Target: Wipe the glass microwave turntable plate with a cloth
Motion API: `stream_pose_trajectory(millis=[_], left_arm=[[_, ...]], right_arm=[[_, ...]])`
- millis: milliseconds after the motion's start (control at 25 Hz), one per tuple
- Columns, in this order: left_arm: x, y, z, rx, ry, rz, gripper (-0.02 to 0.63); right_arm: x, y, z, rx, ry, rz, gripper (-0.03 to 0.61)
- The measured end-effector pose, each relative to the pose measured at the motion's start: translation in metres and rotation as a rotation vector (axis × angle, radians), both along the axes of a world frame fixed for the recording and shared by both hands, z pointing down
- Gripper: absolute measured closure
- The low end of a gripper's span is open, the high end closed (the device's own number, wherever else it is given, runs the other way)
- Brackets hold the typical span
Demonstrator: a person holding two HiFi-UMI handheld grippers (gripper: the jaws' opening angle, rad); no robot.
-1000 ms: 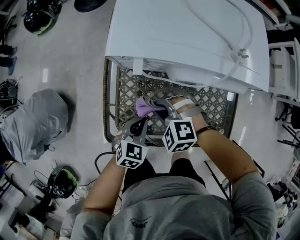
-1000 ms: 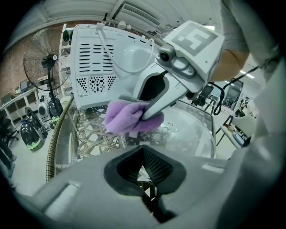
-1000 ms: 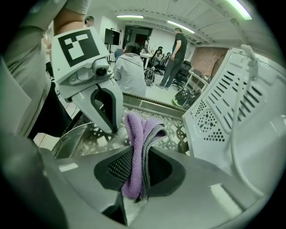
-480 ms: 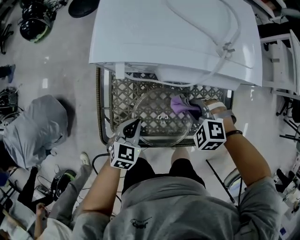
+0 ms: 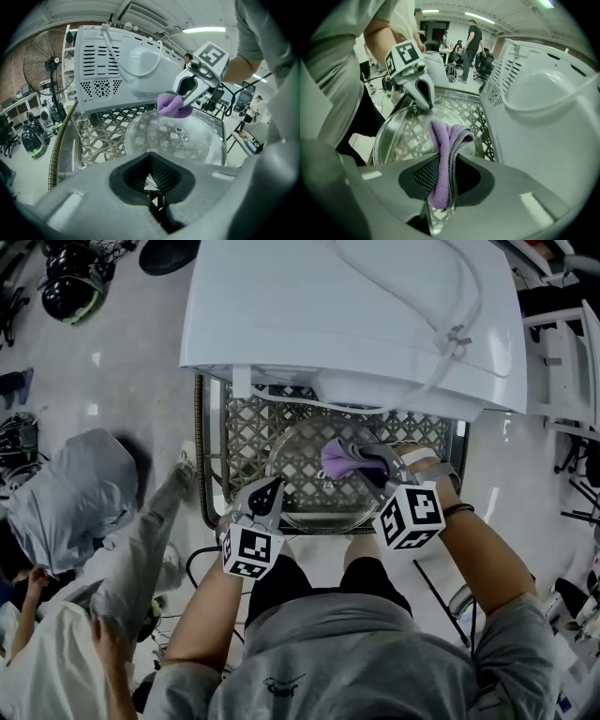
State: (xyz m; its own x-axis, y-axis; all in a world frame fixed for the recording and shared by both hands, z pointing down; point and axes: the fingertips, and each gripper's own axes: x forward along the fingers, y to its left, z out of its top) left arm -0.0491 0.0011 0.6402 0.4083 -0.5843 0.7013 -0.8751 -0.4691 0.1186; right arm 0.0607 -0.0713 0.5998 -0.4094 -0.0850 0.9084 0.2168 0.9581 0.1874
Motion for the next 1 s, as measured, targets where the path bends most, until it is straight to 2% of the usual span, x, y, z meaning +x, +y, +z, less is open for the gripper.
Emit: stream_pose_trajectory(millis=[160,280,520,720,1000], left_arm=[[0.004,-0.001,-0.001,0.001,0.001,-0.002,0.615],[0.005,-0.001,0.0,0.006,-0.002,0.002,0.615],[0.005,-0.002,-0.001,0.004,-0.004,0.006,0.615],[0.005,-0.001,-0.002,0.003,0.0,0.004,0.615],[0.004,0.001,0.0,-0.002,0.005,0.003,0.615]], right_arm=[[-0.061,0.027,0.001,-0.058,-0.076,-0.084,0.486],[-0.097,0.041,0.007,-0.085,-0.09,-0.142,0.486],[-0.123,0.05,0.018,-0.069,-0.043,-0.216,0.486],[-0.105,0.042,0.021,-0.06,0.001,-0.206,0.486],[-0.013,0.013,0.019,-0.029,0.105,-0.111,0.486]])
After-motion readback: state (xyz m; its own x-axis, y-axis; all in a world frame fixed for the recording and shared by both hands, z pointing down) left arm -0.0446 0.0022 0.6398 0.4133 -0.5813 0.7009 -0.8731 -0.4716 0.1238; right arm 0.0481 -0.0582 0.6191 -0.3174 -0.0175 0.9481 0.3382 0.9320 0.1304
